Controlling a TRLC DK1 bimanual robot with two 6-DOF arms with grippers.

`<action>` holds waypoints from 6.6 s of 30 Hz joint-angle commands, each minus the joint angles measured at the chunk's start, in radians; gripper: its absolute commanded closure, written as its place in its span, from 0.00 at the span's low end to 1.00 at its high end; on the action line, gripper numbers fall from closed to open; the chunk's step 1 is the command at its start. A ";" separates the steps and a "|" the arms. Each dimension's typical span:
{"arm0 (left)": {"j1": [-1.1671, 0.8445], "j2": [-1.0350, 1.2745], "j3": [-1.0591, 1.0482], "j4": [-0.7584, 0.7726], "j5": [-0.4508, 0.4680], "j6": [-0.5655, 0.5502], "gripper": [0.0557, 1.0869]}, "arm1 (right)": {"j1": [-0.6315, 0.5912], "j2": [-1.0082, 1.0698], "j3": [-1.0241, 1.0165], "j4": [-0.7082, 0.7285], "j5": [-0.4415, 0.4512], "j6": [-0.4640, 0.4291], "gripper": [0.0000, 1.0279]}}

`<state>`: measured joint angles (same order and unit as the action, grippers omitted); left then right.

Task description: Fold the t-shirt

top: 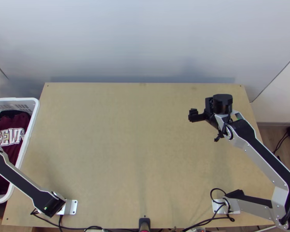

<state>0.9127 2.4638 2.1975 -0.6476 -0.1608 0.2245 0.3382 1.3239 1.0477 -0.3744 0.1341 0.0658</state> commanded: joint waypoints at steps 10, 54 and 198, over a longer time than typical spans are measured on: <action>0.041 -0.094 -0.005 0.057 0.127 -0.080 0.96 | -0.005 0.008 -0.031 0.005 0.001 -0.009 0.04; 0.092 -0.124 0.042 0.019 0.366 -0.162 0.97 | -0.028 -0.002 -0.041 -0.014 0.010 -0.021 0.04; -1.687 -0.815 -0.535 -0.281 0.037 -0.395 0.05 | -0.212 -0.448 -0.471 -0.078 -0.274 0.134 0.04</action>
<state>-0.8772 1.8668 1.8671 -0.9409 -0.2104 -0.1577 0.0067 0.7784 0.5137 -0.3866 -0.0525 0.2043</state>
